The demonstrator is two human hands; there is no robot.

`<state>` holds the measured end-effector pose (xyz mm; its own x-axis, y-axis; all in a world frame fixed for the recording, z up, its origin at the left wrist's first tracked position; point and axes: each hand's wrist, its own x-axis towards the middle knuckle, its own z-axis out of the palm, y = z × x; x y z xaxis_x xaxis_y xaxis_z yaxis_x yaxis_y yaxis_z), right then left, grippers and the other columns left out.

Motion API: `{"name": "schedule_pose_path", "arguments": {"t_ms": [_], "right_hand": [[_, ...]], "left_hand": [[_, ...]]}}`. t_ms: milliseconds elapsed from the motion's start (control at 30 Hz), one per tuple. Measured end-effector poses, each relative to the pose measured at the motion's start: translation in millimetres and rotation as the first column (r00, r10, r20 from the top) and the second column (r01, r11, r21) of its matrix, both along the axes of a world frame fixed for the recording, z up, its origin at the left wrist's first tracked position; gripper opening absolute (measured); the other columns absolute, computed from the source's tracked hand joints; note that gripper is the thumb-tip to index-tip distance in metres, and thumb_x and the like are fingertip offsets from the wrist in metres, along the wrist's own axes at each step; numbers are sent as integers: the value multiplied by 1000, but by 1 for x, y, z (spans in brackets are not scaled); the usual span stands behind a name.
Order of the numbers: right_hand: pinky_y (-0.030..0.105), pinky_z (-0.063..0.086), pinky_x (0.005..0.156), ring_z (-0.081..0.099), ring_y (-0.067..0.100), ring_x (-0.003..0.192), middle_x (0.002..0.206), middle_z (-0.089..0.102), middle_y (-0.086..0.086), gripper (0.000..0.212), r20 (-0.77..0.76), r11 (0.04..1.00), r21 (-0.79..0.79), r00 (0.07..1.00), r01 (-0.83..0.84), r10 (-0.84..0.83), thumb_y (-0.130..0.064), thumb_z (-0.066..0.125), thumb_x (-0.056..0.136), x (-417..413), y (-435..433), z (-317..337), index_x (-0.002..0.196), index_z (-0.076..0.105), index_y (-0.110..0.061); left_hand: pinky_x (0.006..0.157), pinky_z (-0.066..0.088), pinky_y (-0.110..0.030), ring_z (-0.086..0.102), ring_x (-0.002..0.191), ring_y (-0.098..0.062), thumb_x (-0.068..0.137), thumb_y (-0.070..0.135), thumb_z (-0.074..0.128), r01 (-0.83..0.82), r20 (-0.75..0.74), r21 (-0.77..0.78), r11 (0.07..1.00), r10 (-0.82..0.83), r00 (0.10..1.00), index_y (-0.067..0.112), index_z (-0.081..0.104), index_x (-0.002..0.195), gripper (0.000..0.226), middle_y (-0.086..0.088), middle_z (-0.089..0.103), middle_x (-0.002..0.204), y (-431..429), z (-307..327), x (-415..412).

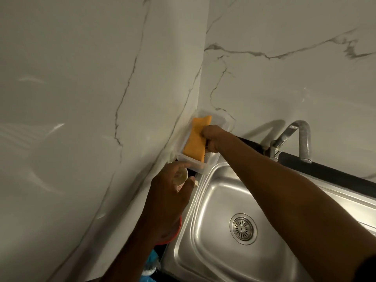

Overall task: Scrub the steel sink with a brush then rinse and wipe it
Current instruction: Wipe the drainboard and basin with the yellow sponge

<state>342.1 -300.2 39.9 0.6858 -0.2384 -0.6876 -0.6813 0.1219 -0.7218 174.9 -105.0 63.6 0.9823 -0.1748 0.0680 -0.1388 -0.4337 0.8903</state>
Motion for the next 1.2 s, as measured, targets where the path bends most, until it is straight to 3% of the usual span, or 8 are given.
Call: {"name": "schedule_pose_path", "arguments": {"t_ms": [167, 400, 467, 667, 833, 967, 1067, 1200], "right_hand": [[56, 47, 101, 56, 34, 108, 111, 56, 14, 25, -31, 998, -59, 999, -11, 9, -21, 62, 102, 2, -3, -1, 119, 50, -7], [35, 47, 91, 53, 22, 115, 141, 52, 5, 59, 214, 968, -224, 962, -118, 167, -30, 68, 99, -27, -12, 28, 150, 45, -9], [36, 47, 101, 51, 22, 125, 145, 50, 4, 65, 321, 949, -285, 919, -138, 230, -30, 66, 100, -61, -13, 48, 155, 39, -12], [34, 60, 93, 70, 19, 109, 112, 72, 3, 24, 530, 957, -158, 797, -241, 289, -15, 66, 99, -212, 4, 74, 123, 69, -17], [35, 59, 89, 71, 19, 100, 112, 72, 13, 25, 523, 911, -130, 753, -392, 399, -10, 67, 99, -315, 32, 59, 124, 67, -8], [31, 60, 83, 73, 15, 91, 101, 75, 3, 22, 468, 857, -242, 719, -455, 514, -16, 73, 96, -360, 57, 21, 118, 71, -12], [13, 53, 76, 69, 1, 81, 91, 74, -9, 17, 359, 738, -468, 658, -487, 662, -25, 77, 91, -374, 79, -20, 108, 75, -19], [32, 53, 79, 64, 17, 95, 106, 64, -1, 32, 35, 356, -749, 502, -559, 864, -43, 70, 91, -376, 109, -59, 116, 71, -23]], "left_hand": [[88, 43, -1, 59, 109, 16, 87, 43, 63, 30, -5, 17, 999, -30, 1000, 38, 66, 119, 32, 21, 67, 116, 3, 1, -7], [98, 53, -19, 64, 113, 5, 93, 36, 74, -3, -69, -6, 1000, 2, 998, 29, 70, 129, 37, 18, 70, 124, 12, 4, -29], [90, 52, -10, 63, 108, 10, 94, 30, 75, -19, -86, 9, 1000, 20, 996, 30, 69, 130, 36, 17, 70, 122, 15, 6, -44], [77, 48, -3, 64, 101, 14, 94, 21, 74, -84, -85, 4, 996, 84, 993, 35, 70, 118, 28, 24, 71, 110, 36, 16, -111], [91, 56, -29, 70, 105, -11, 96, 13, 70, -203, -33, 80, 976, 206, 978, 21, 72, 117, 23, 6, 75, 113, 60, -5, -168], [85, 57, -21, 71, 103, -8, 97, 9, 68, -281, -98, 58, 958, 286, 953, 24, 72, 117, 25, 8, 75, 111, 78, -26, -211], [82, 54, -11, 70, 102, -4, 98, 7, 67, -317, -146, 76, 945, 325, 934, 23, 72, 120, 28, 7, 75, 112, 92, -40, -236], [77, 48, -3, 65, 105, 4, 100, 7, 65, -328, -196, 120, 937, 346, 917, 22, 69, 125, 30, 12, 71, 118, 107, -51, -250]]}}
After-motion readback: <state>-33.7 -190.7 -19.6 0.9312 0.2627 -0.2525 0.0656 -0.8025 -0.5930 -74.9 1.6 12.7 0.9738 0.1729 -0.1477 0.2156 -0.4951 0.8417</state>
